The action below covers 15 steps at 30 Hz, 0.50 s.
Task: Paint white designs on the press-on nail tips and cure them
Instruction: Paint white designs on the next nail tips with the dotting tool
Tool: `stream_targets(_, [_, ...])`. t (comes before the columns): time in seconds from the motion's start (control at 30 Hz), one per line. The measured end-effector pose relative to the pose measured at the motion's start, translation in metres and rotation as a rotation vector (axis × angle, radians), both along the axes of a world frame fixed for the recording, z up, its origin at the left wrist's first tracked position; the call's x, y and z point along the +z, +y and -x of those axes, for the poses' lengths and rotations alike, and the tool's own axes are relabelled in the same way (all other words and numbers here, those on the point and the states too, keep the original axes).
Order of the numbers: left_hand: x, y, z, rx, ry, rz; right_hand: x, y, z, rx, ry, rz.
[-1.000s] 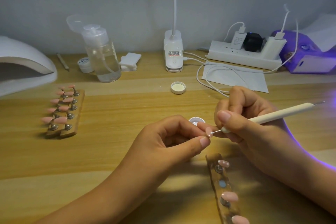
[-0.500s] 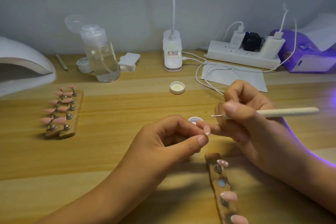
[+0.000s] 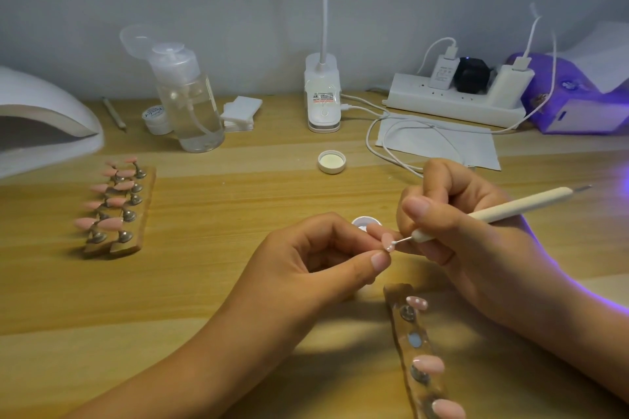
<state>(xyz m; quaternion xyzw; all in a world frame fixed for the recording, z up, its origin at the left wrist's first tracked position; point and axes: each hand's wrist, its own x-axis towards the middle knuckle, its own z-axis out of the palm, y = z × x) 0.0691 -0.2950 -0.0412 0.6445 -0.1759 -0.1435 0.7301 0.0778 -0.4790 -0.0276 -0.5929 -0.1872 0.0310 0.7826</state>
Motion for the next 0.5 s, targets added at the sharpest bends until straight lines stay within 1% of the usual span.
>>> stream_targets(0.3, [0.0010, 0.0002, 0.0002, -0.003, 0.000, 0.007, -0.0016, -0.0012, -0.0010, 0.008, -0.013, 0.016])
stream_targets(0.5, [0.0006, 0.0003, 0.0004, -0.003, 0.004, 0.003, 0.0017, 0.0026, 0.0007, 0.006, 0.027, -0.070])
